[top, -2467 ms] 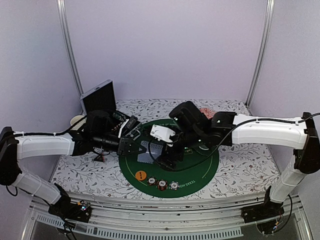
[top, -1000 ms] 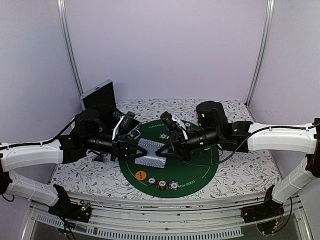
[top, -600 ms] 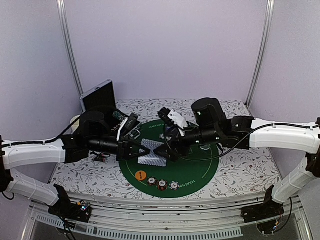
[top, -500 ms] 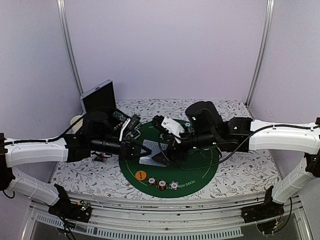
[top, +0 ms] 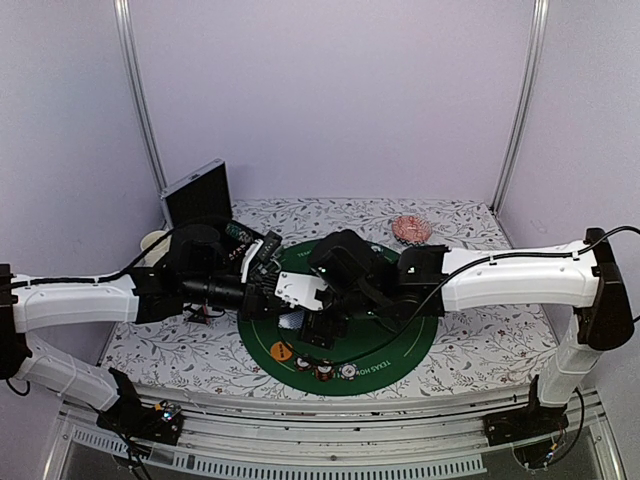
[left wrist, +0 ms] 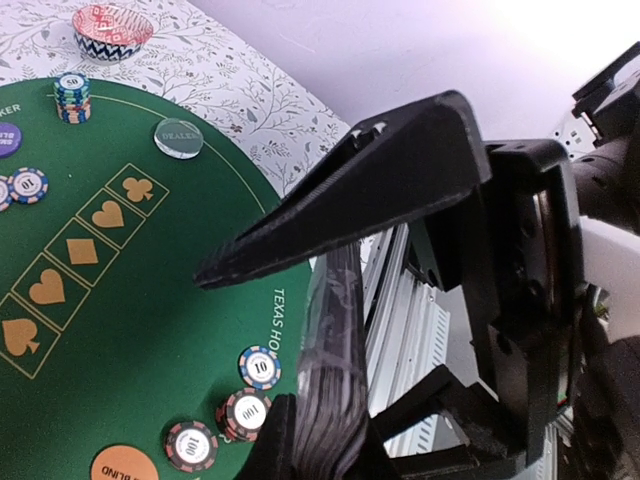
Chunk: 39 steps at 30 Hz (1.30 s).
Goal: Distribute texas hold em gaming equipment
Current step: Pass from the left arm to the right
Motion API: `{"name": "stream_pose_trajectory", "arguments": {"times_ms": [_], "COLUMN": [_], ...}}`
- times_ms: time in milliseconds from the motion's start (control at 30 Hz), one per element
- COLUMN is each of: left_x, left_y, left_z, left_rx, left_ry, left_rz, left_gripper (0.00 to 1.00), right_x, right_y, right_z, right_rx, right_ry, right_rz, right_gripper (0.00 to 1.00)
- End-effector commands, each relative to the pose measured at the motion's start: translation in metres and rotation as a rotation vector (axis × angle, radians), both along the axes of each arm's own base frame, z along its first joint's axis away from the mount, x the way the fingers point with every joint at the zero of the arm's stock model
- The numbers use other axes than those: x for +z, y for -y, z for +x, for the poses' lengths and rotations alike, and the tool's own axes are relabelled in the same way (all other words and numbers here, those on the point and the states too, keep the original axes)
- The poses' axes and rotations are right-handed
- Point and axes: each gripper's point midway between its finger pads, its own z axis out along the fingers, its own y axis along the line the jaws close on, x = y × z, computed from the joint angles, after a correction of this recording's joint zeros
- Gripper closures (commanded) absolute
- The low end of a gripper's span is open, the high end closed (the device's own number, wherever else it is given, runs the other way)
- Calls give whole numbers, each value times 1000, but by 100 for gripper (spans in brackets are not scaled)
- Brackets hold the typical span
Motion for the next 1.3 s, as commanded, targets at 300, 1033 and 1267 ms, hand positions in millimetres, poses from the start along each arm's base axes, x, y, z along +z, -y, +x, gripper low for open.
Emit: {"name": "stream_pose_trajectory", "arguments": {"times_ms": [300, 1033, 1267], "left_x": [21, 24, 17], "left_y": [3, 10, 11], "left_z": [-5, -12, -10], "left_rx": [-30, -80, -82], "left_ry": [26, -18, -44], "left_rz": [-51, -82, -69], "left_gripper": [100, 100, 100], "right_x": [28, 16, 17], "right_y": [16, 20, 22], "right_z": [-3, 14, 16], "right_rx": [84, -4, -22], "right_ry": [173, 228, 235], "right_rz": [40, -7, -7], "right_gripper": [1, 20, 34]}}
